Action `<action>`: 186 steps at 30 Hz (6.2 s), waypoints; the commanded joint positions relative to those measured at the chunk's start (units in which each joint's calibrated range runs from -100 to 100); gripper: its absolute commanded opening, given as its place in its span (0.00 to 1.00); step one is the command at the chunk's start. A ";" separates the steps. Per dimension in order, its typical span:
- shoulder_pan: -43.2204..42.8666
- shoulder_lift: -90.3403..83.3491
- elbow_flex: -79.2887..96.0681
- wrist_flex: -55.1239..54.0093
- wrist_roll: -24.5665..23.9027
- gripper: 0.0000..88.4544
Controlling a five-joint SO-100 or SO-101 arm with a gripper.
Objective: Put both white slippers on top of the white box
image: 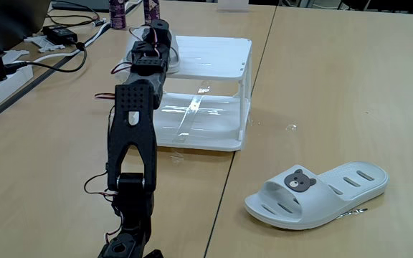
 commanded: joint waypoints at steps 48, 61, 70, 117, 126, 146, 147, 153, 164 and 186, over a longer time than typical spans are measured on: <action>19.13 -106.84 114.69 0.75 0.42 0.01; 26.12 -69.81 124.08 -24.53 0.42 0.01; 41.75 -45.08 123.71 -50.50 0.42 0.01; 50.55 -0.40 84.56 -75.95 0.42 0.23; 50.38 4.31 76.44 -75.87 0.42 0.22; 49.15 -30.10 52.09 -16.33 0.42 0.01; 49.06 -31.95 51.73 -15.64 0.42 0.01; 48.98 -45.58 51.45 -6.76 0.42 0.01; 37.88 -68.05 52.27 6.36 0.42 0.01; 13.37 -43.90 31.97 6.19 0.42 0.01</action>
